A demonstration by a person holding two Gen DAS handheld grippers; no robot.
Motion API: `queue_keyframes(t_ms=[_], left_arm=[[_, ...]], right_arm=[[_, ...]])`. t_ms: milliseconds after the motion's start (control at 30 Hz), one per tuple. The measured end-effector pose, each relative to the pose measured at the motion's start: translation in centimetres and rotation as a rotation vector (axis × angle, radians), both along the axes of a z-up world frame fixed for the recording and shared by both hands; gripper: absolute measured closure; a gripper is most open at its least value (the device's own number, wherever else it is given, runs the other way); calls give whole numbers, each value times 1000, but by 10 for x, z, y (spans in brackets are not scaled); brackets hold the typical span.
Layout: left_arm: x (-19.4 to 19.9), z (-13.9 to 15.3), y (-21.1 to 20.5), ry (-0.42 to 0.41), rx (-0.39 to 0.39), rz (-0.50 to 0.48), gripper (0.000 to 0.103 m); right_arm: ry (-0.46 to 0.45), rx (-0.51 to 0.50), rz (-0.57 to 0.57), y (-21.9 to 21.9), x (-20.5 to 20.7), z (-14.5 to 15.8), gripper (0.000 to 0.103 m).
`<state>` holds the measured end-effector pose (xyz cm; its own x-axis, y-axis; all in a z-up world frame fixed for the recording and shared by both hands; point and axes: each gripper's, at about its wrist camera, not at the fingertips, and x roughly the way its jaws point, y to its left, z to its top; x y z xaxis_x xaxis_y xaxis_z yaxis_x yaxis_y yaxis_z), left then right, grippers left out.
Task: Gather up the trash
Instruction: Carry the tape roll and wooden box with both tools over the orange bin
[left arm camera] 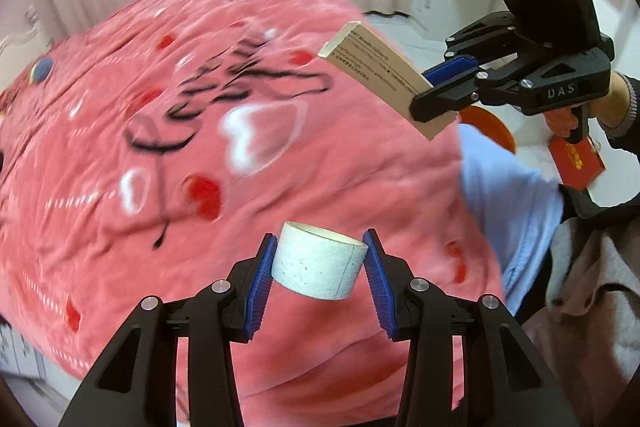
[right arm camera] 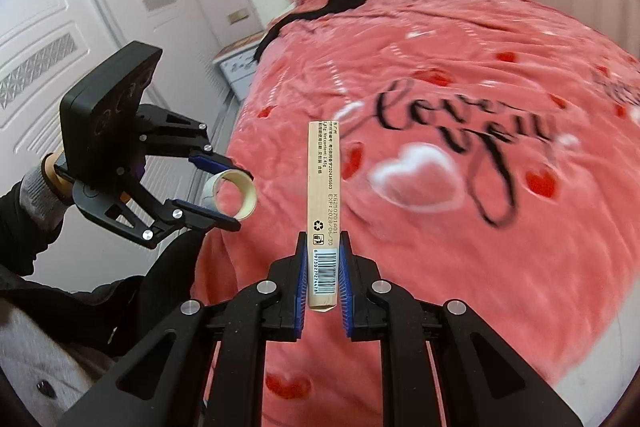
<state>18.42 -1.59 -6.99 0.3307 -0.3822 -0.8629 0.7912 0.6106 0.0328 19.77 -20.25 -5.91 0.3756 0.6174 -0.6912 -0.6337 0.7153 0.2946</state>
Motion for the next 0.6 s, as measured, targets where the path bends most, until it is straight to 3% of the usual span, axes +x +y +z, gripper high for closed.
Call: queue_keyframes(t_ms=[333,600], left_arm=[[-25,9,-129,-27,12,-243,57],[-47,2,-250,-15,0,-466,57]], right_arm=[[-52,43,-276,-145,-72,13,88],[-34,47,-545,-268,-127,-2,88]])
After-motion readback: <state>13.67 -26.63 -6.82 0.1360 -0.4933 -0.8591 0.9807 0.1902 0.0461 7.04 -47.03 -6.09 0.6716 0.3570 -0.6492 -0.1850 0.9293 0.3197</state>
